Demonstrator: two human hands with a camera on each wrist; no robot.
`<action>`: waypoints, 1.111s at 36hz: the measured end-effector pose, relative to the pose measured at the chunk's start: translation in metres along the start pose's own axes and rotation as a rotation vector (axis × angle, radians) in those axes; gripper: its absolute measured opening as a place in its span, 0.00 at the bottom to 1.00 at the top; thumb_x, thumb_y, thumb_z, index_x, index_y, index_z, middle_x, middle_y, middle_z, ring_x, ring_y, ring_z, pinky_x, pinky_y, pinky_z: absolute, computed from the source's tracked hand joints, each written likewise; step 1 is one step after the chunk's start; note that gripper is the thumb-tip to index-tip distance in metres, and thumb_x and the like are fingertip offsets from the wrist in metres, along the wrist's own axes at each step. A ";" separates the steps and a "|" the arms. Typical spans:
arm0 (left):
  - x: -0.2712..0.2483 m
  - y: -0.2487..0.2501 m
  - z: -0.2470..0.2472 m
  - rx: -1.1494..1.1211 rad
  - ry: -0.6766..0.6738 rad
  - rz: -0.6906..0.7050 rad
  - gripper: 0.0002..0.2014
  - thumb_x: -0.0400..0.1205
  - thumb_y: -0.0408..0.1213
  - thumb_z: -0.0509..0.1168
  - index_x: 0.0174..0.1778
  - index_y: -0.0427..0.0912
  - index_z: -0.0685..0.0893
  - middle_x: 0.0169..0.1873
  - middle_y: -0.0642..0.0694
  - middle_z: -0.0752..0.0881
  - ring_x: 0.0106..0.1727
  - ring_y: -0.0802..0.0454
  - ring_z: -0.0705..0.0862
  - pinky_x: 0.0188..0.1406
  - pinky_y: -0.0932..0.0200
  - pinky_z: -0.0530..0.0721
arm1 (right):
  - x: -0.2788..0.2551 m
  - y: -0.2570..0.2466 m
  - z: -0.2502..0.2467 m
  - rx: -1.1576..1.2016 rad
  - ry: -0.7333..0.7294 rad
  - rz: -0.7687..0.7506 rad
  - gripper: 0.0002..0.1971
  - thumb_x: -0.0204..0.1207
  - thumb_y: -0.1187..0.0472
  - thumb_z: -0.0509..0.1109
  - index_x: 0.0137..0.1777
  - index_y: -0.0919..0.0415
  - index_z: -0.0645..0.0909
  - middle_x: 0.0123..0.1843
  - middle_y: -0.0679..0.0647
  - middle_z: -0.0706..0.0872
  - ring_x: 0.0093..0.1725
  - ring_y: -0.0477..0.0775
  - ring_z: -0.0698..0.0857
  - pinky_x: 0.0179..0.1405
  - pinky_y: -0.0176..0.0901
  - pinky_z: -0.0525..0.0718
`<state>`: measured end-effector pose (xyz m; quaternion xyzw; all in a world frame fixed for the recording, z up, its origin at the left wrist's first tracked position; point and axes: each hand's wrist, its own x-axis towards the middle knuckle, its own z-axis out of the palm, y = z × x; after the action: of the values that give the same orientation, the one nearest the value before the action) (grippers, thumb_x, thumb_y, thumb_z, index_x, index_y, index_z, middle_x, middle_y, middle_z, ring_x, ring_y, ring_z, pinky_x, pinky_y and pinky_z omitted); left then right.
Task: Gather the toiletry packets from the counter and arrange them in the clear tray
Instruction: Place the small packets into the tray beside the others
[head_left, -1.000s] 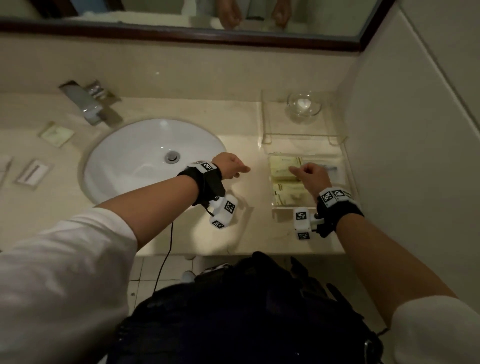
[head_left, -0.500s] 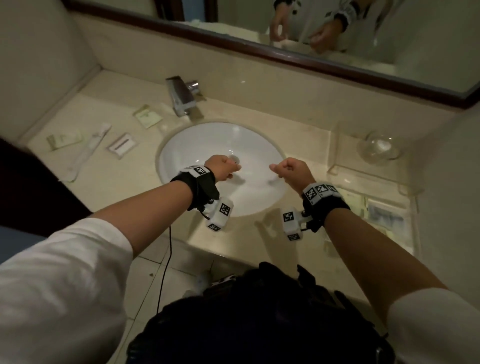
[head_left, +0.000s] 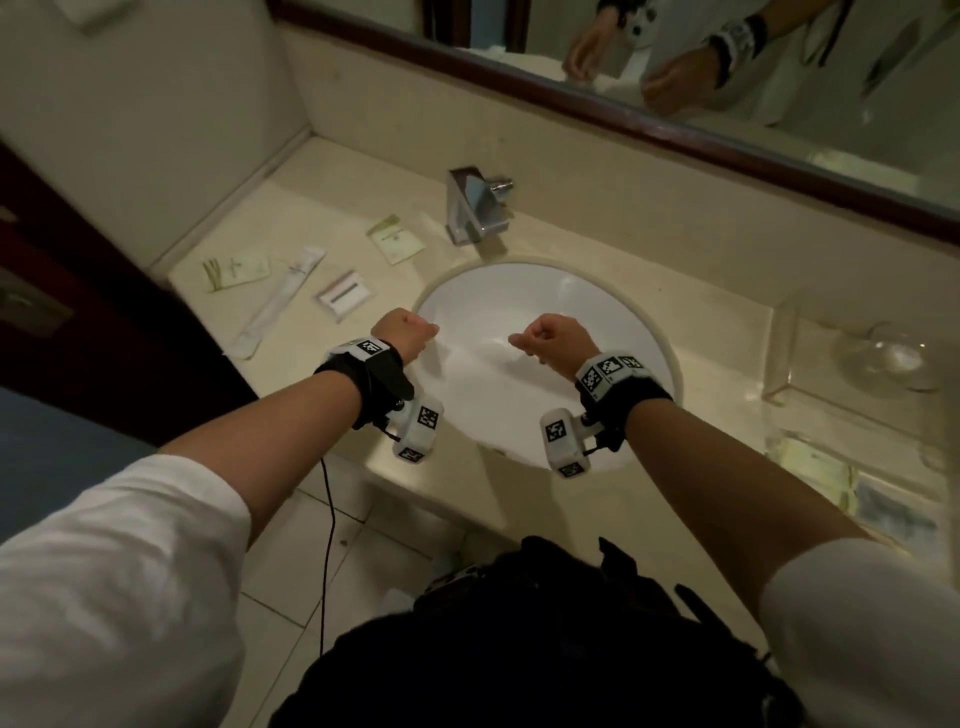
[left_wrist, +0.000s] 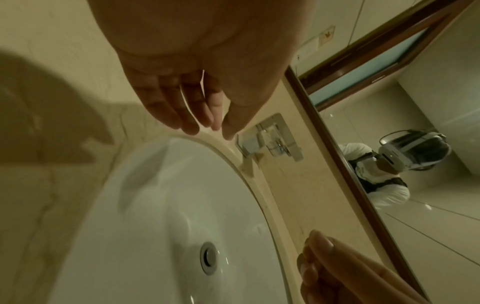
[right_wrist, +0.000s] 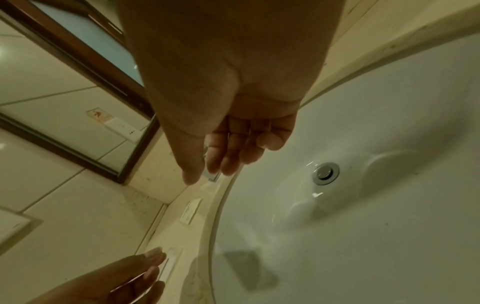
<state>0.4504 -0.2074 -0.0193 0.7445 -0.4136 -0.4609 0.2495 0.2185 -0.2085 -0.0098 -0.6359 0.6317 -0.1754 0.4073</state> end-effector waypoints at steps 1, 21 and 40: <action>0.008 -0.003 -0.009 0.020 0.021 -0.009 0.13 0.78 0.42 0.69 0.29 0.46 0.76 0.34 0.46 0.81 0.47 0.39 0.85 0.57 0.46 0.84 | 0.007 -0.007 0.006 -0.018 -0.013 -0.003 0.16 0.74 0.47 0.74 0.31 0.52 0.74 0.36 0.50 0.85 0.33 0.48 0.80 0.41 0.42 0.78; 0.101 -0.030 -0.109 0.195 0.215 -0.246 0.30 0.73 0.50 0.71 0.68 0.44 0.69 0.68 0.37 0.63 0.60 0.34 0.78 0.61 0.46 0.80 | 0.119 -0.093 0.092 -0.247 -0.172 0.042 0.18 0.74 0.45 0.74 0.53 0.58 0.78 0.47 0.50 0.82 0.48 0.51 0.81 0.46 0.41 0.73; 0.123 -0.040 -0.107 0.504 0.185 -0.041 0.25 0.69 0.46 0.73 0.58 0.41 0.74 0.58 0.39 0.77 0.62 0.38 0.73 0.55 0.45 0.76 | 0.158 -0.124 0.144 -0.308 -0.263 0.041 0.32 0.72 0.51 0.76 0.73 0.61 0.70 0.69 0.59 0.78 0.67 0.59 0.79 0.66 0.52 0.79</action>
<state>0.5904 -0.2910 -0.0606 0.8303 -0.4754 -0.2784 0.0838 0.4291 -0.3317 -0.0520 -0.6950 0.6052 0.0160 0.3878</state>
